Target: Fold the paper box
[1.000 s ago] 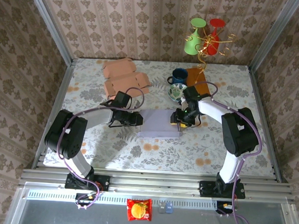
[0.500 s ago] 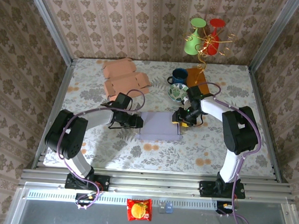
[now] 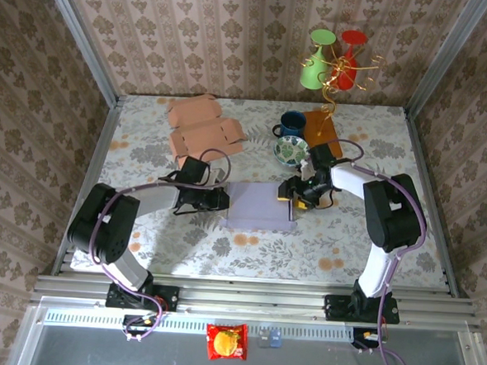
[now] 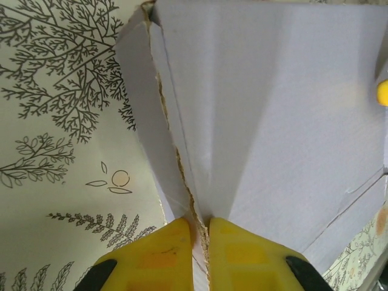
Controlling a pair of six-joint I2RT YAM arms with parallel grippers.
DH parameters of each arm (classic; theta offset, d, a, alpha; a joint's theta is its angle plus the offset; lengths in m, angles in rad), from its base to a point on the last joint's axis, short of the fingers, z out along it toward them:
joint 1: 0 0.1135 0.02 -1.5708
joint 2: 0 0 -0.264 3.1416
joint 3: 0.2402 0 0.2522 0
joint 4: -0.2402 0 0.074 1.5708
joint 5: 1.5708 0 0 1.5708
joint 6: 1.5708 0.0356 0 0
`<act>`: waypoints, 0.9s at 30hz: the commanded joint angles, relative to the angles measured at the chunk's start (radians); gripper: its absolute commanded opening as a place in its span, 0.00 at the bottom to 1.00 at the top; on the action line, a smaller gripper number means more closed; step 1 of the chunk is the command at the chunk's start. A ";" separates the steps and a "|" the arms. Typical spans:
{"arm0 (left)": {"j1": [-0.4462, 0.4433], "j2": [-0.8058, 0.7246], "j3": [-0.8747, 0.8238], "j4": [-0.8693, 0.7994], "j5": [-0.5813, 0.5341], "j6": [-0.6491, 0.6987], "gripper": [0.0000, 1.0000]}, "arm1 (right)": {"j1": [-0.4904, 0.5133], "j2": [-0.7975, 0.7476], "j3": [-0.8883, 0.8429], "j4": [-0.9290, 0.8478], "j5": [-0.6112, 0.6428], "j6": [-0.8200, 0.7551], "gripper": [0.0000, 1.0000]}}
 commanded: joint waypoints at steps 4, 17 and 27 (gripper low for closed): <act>0.065 0.016 -0.086 0.042 -0.009 -0.028 0.10 | 0.004 0.007 -0.018 0.085 -0.176 -0.006 0.69; 0.080 0.034 -0.089 0.125 0.018 -0.091 0.11 | 0.029 -0.074 -0.115 0.222 -0.195 0.151 0.71; 0.036 -0.001 -0.075 0.152 0.009 -0.112 0.14 | 0.043 -0.143 -0.177 0.382 -0.136 0.407 0.59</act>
